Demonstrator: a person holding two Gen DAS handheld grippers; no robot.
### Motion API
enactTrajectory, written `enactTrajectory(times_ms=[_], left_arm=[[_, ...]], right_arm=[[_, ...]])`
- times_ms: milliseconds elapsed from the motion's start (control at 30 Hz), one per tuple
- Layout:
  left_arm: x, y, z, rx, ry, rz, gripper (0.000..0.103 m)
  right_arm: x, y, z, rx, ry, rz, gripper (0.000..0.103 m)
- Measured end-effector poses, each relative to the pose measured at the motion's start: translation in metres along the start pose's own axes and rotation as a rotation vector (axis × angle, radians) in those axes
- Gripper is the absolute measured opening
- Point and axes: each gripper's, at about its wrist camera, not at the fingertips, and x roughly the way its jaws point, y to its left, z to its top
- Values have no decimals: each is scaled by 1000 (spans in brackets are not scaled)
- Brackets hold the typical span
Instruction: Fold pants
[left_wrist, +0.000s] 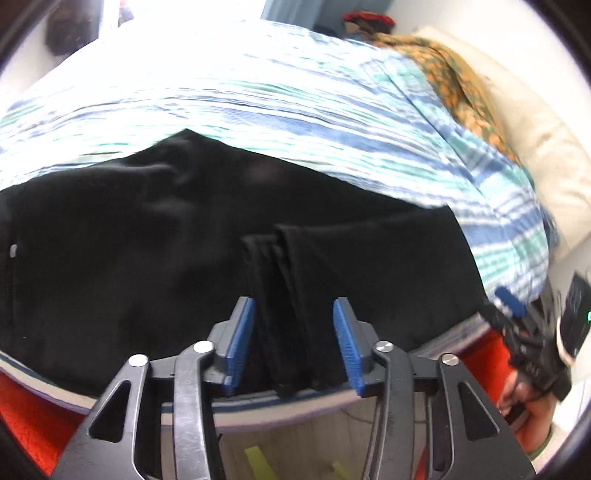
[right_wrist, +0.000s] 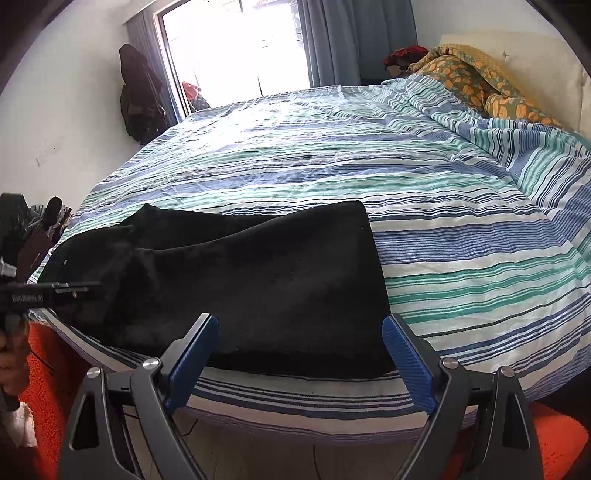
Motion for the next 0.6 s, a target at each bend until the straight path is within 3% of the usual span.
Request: enactTrajectory(times_ms=[67, 133, 233, 333, 400, 433, 467, 600], left_arm=[[21, 8, 6, -24, 90, -27, 47], [42, 9, 7, -22, 166, 9, 47], [49, -5, 6, 12, 168, 1, 64], [55, -20, 7, 70, 188, 2, 65], [60, -27, 10, 104, 192, 41, 24], [60, -32, 13, 114, 190, 43, 13], [58, -39, 19, 124, 172, 39, 8], [30, -71, 41, 233, 5, 64, 7]], right_arm=[[3, -1, 0, 3, 11, 2, 90], [4, 0, -1, 2, 17, 5, 90], [2, 3, -1, -10, 7, 6, 90], [3, 3, -1, -15, 11, 8, 90], [5, 2, -1, -10, 16, 9, 90], [5, 1, -1, -7, 16, 10, 90], [5, 1, 0, -3, 14, 8, 90], [-1, -2, 1, 14, -14, -2, 90]])
